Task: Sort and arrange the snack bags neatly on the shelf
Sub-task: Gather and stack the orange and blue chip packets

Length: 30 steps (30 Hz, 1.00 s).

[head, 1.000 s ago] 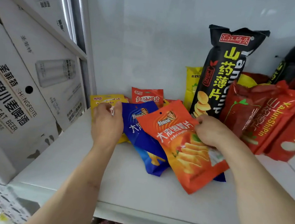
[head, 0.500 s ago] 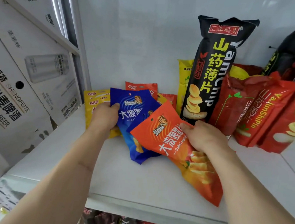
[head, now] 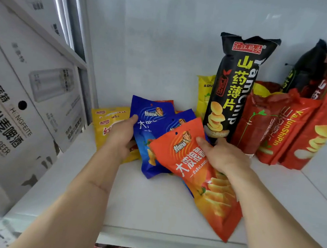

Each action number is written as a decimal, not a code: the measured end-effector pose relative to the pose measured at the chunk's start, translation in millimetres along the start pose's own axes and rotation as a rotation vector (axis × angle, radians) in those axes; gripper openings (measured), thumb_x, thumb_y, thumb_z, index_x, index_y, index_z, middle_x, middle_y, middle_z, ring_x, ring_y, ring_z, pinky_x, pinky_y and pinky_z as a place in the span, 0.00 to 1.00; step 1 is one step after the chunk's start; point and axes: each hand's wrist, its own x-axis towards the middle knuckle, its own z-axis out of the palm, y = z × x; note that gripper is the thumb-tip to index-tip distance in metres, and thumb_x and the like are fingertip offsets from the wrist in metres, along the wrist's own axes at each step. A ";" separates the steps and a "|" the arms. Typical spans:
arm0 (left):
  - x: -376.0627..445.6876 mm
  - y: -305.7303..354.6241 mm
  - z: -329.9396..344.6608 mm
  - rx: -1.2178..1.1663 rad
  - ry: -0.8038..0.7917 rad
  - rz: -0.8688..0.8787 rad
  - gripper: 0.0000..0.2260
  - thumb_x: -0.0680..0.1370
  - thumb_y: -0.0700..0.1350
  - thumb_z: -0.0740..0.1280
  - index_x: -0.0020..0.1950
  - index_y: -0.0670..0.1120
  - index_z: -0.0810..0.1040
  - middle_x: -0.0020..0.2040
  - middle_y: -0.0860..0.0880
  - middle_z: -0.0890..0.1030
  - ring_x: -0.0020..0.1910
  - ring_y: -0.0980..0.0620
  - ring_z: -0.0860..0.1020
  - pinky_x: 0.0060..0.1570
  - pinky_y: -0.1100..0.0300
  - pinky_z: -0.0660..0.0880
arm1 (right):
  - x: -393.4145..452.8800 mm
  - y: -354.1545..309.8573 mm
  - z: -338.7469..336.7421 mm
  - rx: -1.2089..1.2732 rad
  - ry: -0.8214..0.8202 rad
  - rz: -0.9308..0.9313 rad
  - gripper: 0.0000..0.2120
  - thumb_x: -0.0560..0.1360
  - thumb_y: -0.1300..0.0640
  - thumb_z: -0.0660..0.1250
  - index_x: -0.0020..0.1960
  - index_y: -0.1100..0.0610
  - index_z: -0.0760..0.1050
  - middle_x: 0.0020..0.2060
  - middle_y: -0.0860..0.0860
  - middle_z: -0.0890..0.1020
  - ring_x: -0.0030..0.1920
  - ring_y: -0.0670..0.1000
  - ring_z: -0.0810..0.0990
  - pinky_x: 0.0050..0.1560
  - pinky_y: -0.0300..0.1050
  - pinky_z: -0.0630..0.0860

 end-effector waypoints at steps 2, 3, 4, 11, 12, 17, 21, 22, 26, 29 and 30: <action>1.9 -1.9 -0.6 0.023 -0.021 0.025 0.07 0.83 0.46 0.63 0.50 0.44 0.78 0.45 0.44 0.86 0.41 0.46 0.84 0.46 0.50 0.81 | -4.0 -1.0 4.9 0.049 -0.028 -0.050 0.48 0.70 0.21 0.49 0.75 0.54 0.63 0.69 0.54 0.74 0.67 0.59 0.74 0.63 0.55 0.72; 3.7 -2.2 -2.0 0.013 -0.014 0.039 0.07 0.83 0.45 0.62 0.49 0.44 0.77 0.46 0.44 0.86 0.40 0.46 0.84 0.47 0.50 0.81 | -4.7 -1.3 7.2 0.064 -0.035 -0.058 0.48 0.68 0.20 0.51 0.75 0.55 0.64 0.69 0.54 0.74 0.67 0.59 0.74 0.63 0.55 0.73; 6.3 -1.9 -4.2 -0.002 -0.004 0.048 0.07 0.84 0.45 0.62 0.49 0.45 0.77 0.47 0.44 0.86 0.40 0.47 0.84 0.48 0.49 0.81 | -5.1 -1.4 8.7 0.082 -0.037 -0.059 0.49 0.67 0.20 0.52 0.74 0.55 0.66 0.68 0.54 0.75 0.66 0.58 0.75 0.63 0.55 0.73; 21.8 8.9 -25.0 -0.057 0.019 0.006 0.08 0.83 0.49 0.63 0.56 0.47 0.77 0.47 0.46 0.85 0.42 0.47 0.85 0.37 0.54 0.81 | 0.9 -6.3 16.7 0.517 -0.121 -0.032 0.16 0.72 0.37 0.71 0.45 0.49 0.80 0.46 0.50 0.85 0.47 0.53 0.84 0.55 0.49 0.79; 22.9 10.0 -27.4 -0.067 0.022 0.003 0.08 0.83 0.50 0.63 0.55 0.47 0.77 0.47 0.46 0.86 0.43 0.47 0.85 0.39 0.52 0.82 | 2.7 -8.5 19.1 0.548 -0.126 -0.012 0.15 0.72 0.38 0.72 0.47 0.50 0.80 0.46 0.51 0.85 0.46 0.53 0.84 0.55 0.49 0.79; 27.0 7.4 -34.9 -0.105 -0.031 -0.027 0.09 0.81 0.51 0.66 0.55 0.46 0.78 0.47 0.45 0.87 0.44 0.46 0.86 0.44 0.49 0.82 | 7.3 -18.1 24.0 0.638 -0.158 0.082 0.17 0.76 0.44 0.69 0.55 0.56 0.80 0.48 0.53 0.85 0.46 0.57 0.85 0.55 0.53 0.80; 28.9 6.8 -35.0 -0.138 -0.029 -0.019 0.08 0.83 0.50 0.64 0.55 0.47 0.77 0.49 0.45 0.86 0.46 0.46 0.85 0.46 0.48 0.82 | 5.5 -19.6 22.2 0.736 -0.216 0.087 0.13 0.77 0.49 0.69 0.55 0.58 0.80 0.46 0.54 0.86 0.45 0.57 0.86 0.53 0.55 0.81; 29.8 7.3 -35.0 -0.150 -0.033 -0.014 0.08 0.83 0.50 0.64 0.57 0.47 0.77 0.51 0.45 0.86 0.48 0.46 0.85 0.49 0.47 0.82 | 5.2 -19.1 22.9 0.765 -0.221 0.092 0.13 0.76 0.49 0.70 0.55 0.57 0.80 0.45 0.55 0.87 0.45 0.57 0.86 0.54 0.57 0.82; 26.5 7.0 -35.5 -0.173 -0.094 -0.042 0.08 0.82 0.49 0.66 0.56 0.45 0.78 0.48 0.45 0.86 0.43 0.46 0.85 0.46 0.48 0.82 | -2.1 -23.7 25.5 0.867 -0.214 0.101 0.12 0.75 0.52 0.72 0.54 0.57 0.79 0.43 0.55 0.87 0.43 0.57 0.87 0.52 0.60 0.82; 26.6 4.6 -37.9 -0.155 -0.095 -0.051 0.10 0.81 0.48 0.68 0.59 0.44 0.77 0.50 0.44 0.86 0.44 0.46 0.85 0.45 0.48 0.82 | -10.1 -30.8 26.1 0.917 -0.197 0.101 0.11 0.74 0.53 0.73 0.53 0.57 0.79 0.42 0.55 0.87 0.42 0.57 0.87 0.50 0.58 0.83; 27.4 4.9 -38.9 -0.154 -0.080 -0.044 0.10 0.81 0.48 0.67 0.59 0.45 0.77 0.50 0.44 0.86 0.45 0.46 0.85 0.45 0.48 0.82 | -12.6 -32.4 26.2 0.940 -0.194 0.102 0.10 0.74 0.54 0.74 0.52 0.57 0.79 0.42 0.55 0.87 0.41 0.57 0.87 0.49 0.57 0.83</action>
